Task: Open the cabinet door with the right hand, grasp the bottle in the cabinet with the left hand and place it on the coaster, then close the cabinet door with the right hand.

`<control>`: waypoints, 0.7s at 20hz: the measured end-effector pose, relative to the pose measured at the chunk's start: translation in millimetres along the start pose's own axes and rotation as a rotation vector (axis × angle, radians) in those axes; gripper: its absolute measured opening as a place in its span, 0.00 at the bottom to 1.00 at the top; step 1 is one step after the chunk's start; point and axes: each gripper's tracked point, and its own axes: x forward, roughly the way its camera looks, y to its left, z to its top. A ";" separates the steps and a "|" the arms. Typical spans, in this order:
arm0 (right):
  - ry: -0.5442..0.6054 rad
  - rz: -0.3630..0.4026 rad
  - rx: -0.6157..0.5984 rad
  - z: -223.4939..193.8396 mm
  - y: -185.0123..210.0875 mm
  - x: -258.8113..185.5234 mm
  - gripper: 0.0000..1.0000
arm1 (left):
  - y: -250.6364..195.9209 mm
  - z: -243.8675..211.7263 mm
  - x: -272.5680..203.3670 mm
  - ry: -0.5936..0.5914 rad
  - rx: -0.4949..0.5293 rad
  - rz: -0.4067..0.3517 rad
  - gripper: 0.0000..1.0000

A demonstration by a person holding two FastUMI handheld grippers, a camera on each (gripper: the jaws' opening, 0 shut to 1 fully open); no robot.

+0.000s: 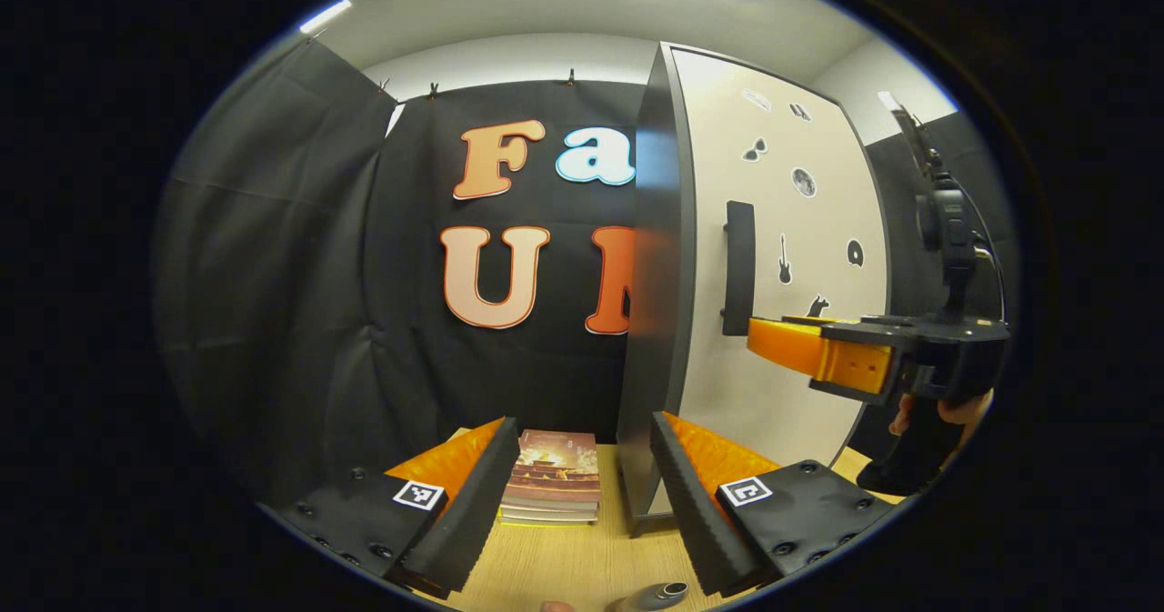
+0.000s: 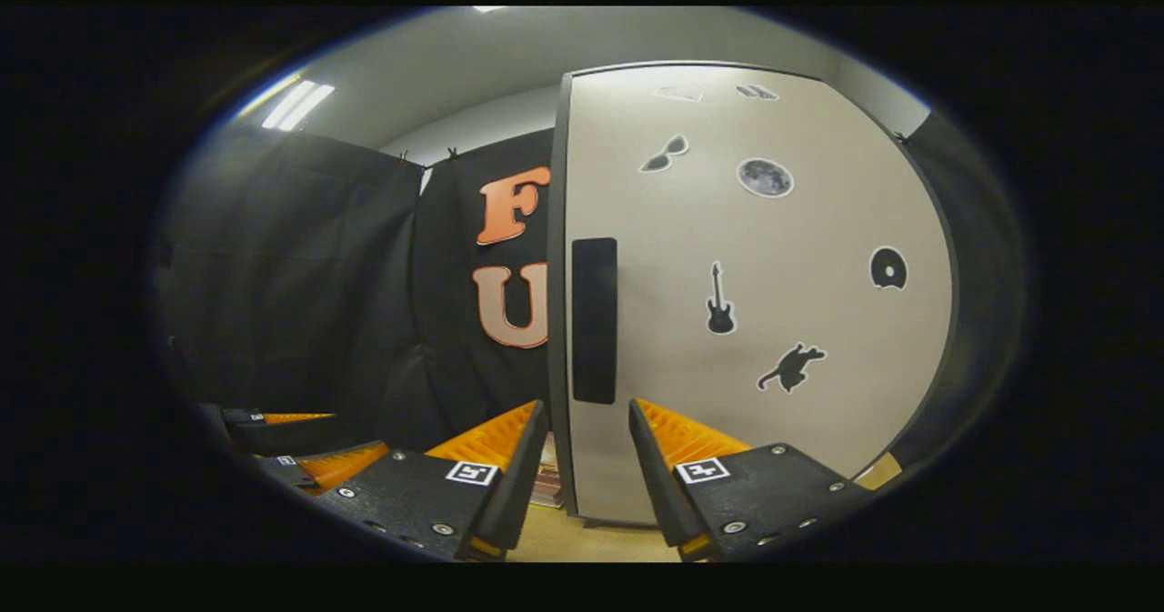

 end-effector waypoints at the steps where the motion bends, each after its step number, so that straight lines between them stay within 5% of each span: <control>1: -0.002 -0.006 0.001 0.4 -0.4 -9.2 0.58 | 0.3 0.5 -2.2 -0.003 0.002 0.000 0.95; 14: -0.060 -0.163 0.017 4.2 30.5 -121.9 0.92 | 29.6 14.1 -27.3 -0.035 0.072 -0.102 0.94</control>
